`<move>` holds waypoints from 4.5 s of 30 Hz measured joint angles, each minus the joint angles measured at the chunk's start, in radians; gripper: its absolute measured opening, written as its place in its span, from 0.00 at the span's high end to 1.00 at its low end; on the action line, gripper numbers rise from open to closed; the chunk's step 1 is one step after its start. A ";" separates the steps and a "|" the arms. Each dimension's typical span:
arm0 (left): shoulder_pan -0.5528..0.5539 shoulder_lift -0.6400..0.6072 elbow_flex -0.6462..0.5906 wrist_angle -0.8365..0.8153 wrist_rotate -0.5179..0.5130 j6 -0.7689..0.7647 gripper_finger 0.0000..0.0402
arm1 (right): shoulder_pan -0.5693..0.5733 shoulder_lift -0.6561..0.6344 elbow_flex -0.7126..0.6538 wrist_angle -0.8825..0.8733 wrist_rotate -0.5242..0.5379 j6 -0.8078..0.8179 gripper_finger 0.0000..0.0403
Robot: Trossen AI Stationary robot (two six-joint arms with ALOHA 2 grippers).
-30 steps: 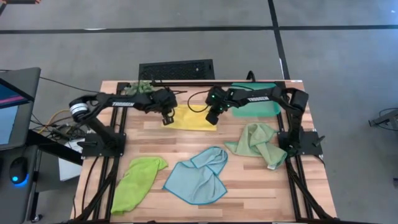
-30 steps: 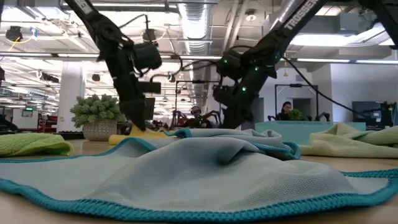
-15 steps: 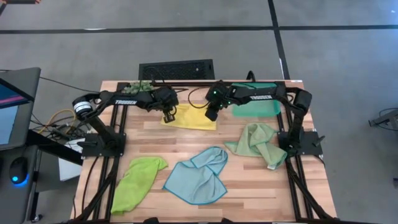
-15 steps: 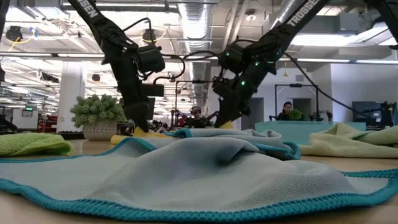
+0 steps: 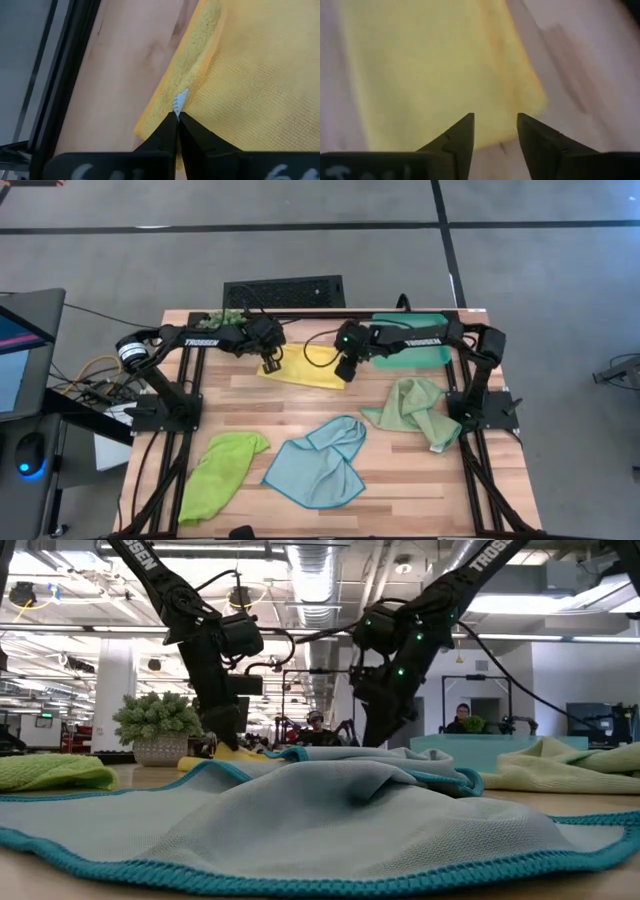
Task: Fold microfiber towels
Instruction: Fold the yellow microfiber cloth
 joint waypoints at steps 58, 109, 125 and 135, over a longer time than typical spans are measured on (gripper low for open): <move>0.000 -0.041 -0.001 -0.049 0.043 -0.010 1.00 | -0.069 0.062 0.112 -0.121 -0.203 0.029 0.99; 0.003 -0.088 -0.002 -0.028 -0.156 -0.068 0.57 | -0.117 0.068 0.112 -0.066 -0.152 0.030 0.98; 0.002 -0.088 -0.001 -0.051 0.075 -0.066 0.59 | -0.117 0.068 0.112 -0.011 -0.092 0.033 0.72; 0.002 -0.088 -0.025 -0.066 0.100 -0.060 0.64 | -0.078 0.062 0.133 -0.075 -0.175 0.047 0.52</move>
